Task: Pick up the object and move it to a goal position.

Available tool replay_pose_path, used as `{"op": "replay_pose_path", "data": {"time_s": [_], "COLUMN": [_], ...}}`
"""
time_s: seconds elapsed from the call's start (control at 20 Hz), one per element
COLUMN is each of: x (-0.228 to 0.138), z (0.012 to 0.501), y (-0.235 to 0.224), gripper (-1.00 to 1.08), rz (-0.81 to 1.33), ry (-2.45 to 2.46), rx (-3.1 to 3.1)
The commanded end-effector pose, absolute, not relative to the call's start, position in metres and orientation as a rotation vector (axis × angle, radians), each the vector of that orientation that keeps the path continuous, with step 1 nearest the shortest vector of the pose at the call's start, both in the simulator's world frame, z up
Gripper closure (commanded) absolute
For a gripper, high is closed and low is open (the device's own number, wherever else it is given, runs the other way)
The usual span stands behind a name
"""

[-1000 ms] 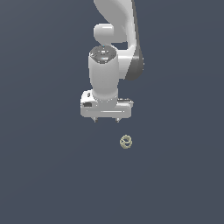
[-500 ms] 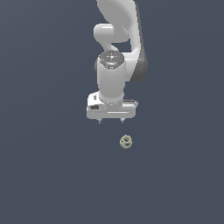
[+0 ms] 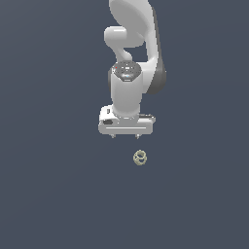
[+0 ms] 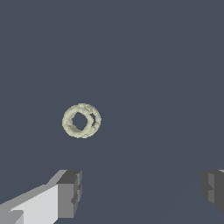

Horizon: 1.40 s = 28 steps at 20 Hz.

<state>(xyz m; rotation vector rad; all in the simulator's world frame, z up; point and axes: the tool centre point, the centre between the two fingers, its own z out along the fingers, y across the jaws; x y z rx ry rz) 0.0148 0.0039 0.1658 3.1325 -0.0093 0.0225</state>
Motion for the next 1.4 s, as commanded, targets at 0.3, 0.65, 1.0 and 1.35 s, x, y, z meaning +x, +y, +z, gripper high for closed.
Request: {"op": "replay_pose_path", "data": {"time_s": [0.3,0.65,1.0,1.35], "x": [0.028,0.040,0.046,0.048], "z": [0.141,0.113,0.095,0.089], "y": [0.027,0.054,0.071,0.076], "gripper": [-0.92,-0.92,-0.92,-0.92], "rz": [0.015,0.007,0.002,0.000], "ry": [-0.190,-0.389,-0.512,-0.552], "rx": [3.132,3.116,3.099,3.093]}}
